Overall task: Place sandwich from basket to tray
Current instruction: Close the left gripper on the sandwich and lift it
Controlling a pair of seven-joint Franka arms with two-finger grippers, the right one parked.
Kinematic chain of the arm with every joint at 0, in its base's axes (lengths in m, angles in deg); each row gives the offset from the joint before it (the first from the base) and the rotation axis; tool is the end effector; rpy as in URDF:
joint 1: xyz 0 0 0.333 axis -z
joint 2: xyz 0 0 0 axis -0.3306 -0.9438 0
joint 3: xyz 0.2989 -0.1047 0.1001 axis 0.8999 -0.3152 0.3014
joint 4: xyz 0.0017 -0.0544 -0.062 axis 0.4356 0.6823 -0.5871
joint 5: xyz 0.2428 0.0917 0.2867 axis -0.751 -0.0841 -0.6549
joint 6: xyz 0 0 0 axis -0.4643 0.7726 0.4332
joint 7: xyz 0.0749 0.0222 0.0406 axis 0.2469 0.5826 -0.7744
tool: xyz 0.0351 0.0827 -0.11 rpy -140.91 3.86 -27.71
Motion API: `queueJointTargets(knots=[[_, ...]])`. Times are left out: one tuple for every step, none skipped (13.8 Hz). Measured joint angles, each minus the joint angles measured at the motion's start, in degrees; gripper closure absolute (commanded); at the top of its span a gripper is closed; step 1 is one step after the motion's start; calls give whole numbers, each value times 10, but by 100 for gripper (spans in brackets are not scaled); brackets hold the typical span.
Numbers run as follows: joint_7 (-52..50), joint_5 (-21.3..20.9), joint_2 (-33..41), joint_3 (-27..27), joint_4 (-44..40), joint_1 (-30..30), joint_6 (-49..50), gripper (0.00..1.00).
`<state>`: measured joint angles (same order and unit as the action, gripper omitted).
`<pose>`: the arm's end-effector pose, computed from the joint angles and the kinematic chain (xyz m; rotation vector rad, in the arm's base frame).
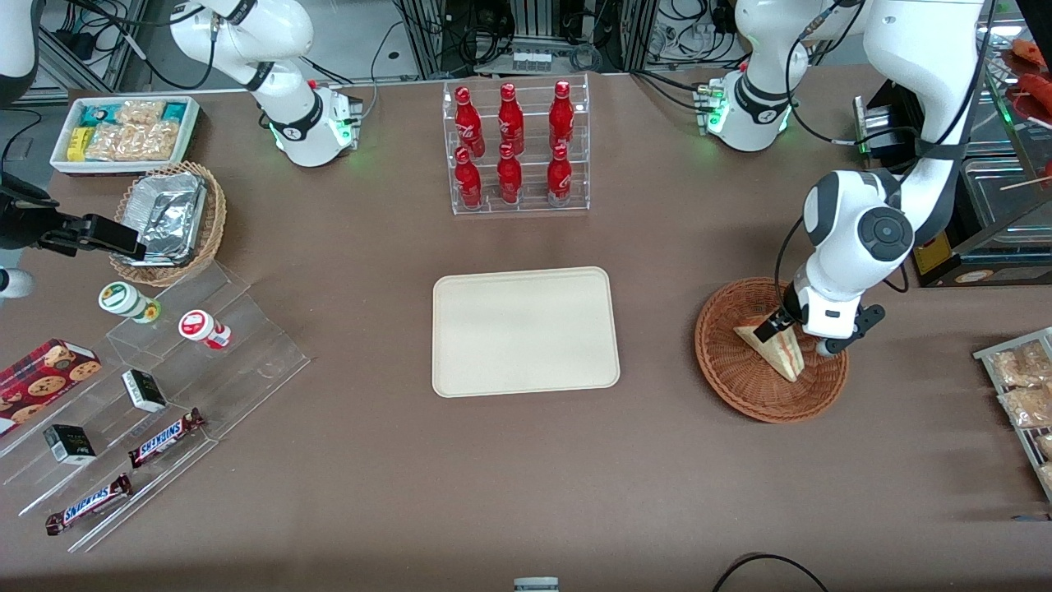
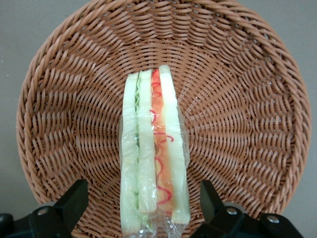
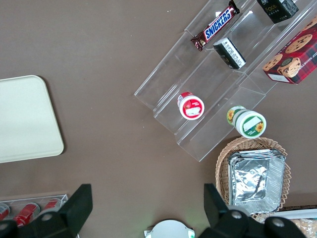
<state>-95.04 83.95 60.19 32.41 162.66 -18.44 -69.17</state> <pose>0.5316 -0.0603 0.2484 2.9986 0.9227 0.0161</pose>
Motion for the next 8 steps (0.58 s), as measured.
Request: queueJointTargets(knots=[[0,0,-4,0,0,0,0,29],[-1,0,-10,0,0,0,0,60],[-1,0,-15,0,0,0,-1,90],[-1,0,-18,0,0,0,-2,100],[-1,0,-19,0,0,0,-3,100],[-1,0,-19,0,-1,0,-3,100],[-1,0,-19,0,-4,0,-3,100],[-1,0,-18,-1,-10,0,0,100]])
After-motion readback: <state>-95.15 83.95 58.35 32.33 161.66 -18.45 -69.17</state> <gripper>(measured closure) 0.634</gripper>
